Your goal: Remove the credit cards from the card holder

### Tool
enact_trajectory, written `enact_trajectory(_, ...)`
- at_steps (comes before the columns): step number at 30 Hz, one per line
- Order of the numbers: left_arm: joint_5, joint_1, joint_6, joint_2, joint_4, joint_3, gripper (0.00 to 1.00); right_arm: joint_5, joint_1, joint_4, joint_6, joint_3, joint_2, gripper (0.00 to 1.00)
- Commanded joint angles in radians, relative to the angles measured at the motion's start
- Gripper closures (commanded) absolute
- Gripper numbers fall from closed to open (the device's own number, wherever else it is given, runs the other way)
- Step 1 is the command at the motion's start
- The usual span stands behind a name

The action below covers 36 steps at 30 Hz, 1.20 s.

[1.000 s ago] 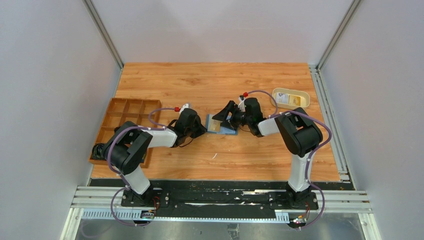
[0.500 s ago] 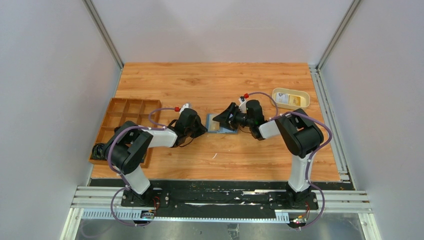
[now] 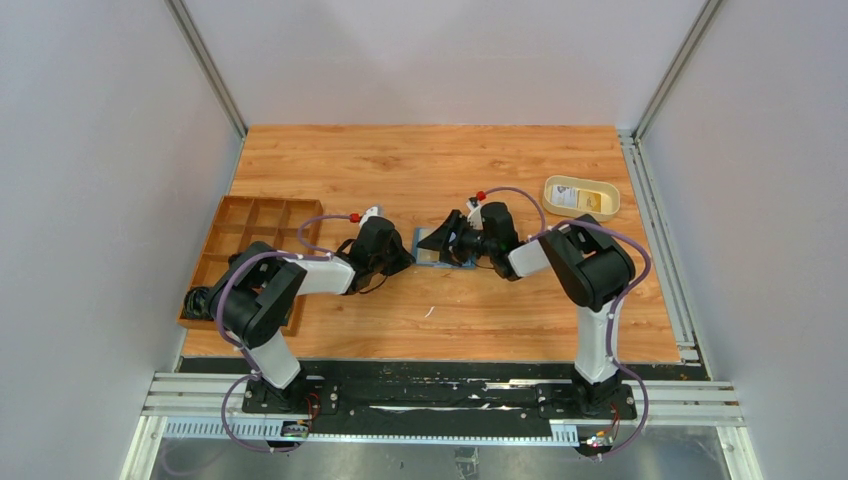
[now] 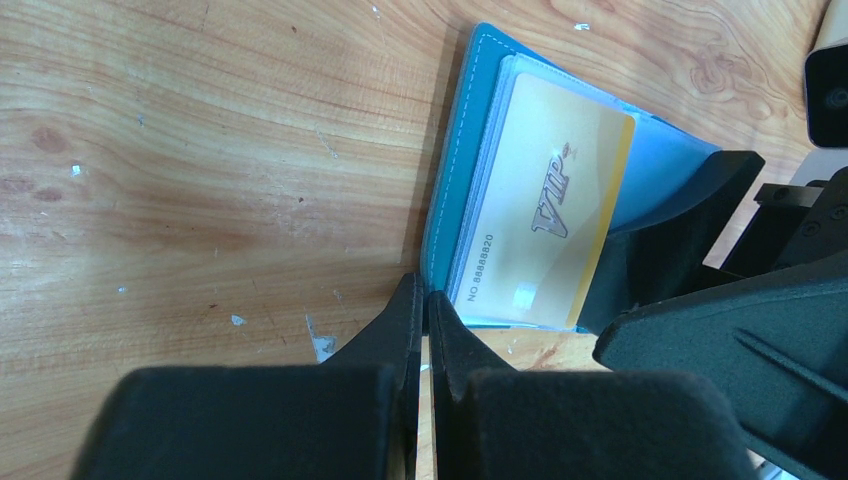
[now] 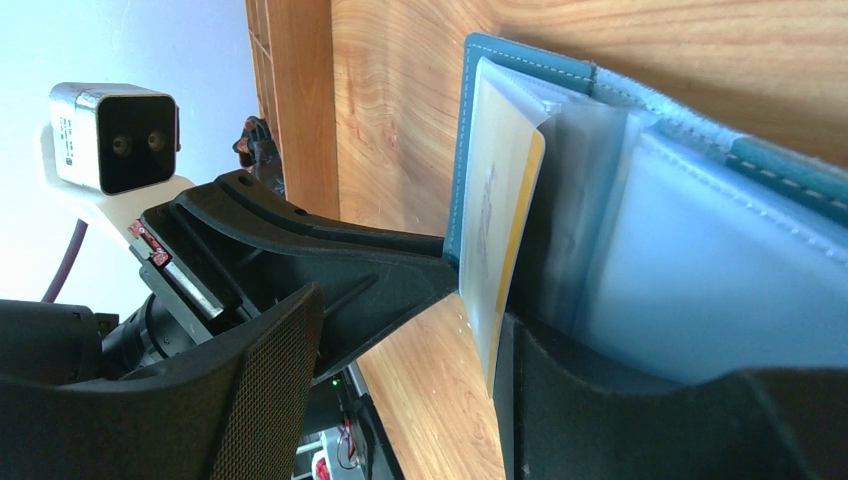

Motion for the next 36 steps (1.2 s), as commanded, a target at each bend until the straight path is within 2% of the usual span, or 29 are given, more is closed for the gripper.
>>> enact_trajectory(1, -0.009, -0.014, 0.024, 0.041, -0.054, -0.023, 1.0, -0.011, 0.011, -0.096, -0.075, 0.02, -0.062, 0.37)
enact_trajectory(7, -0.013, -0.014, 0.025, 0.04, -0.054, -0.028, 1.0, 0.009, -0.029, -0.212, -0.151, 0.02, -0.16, 0.37)
enact_trajectory(15, -0.015, -0.014, 0.027, 0.034, -0.054, -0.035, 1.0, 0.018, -0.071, -0.22, -0.171, -0.017, -0.172, 0.4)
enact_trajectory(17, -0.015, -0.014, 0.027, 0.032, -0.054, -0.037, 1.0, 0.022, -0.077, -0.22, -0.176, -0.035, -0.174, 0.46)
enact_trajectory(20, -0.013, -0.014, 0.027, 0.035, -0.054, -0.036, 1.0, 0.028, -0.087, -0.22, -0.183, -0.054, -0.172, 0.62)
enact_trajectory(24, -0.01, -0.014, 0.027, 0.034, -0.054, -0.035, 1.0, 0.028, -0.105, -0.231, -0.199, -0.077, -0.164, 0.79)
enact_trajectory(27, -0.016, -0.014, 0.035, 0.023, -0.065, -0.035, 1.0, 0.026, -0.126, -0.254, -0.228, -0.11, -0.182, 0.99)
enact_trajectory(32, -0.037, -0.014, 0.061, -0.004, -0.104, -0.018, 1.0, 0.043, -0.17, -0.374, -0.329, -0.155, -0.258, 1.0)
enact_trajectory(36, -0.043, -0.014, 0.068, -0.008, -0.119, -0.01, 1.0, 0.038, -0.183, -0.508, -0.425, -0.117, -0.351, 1.0)
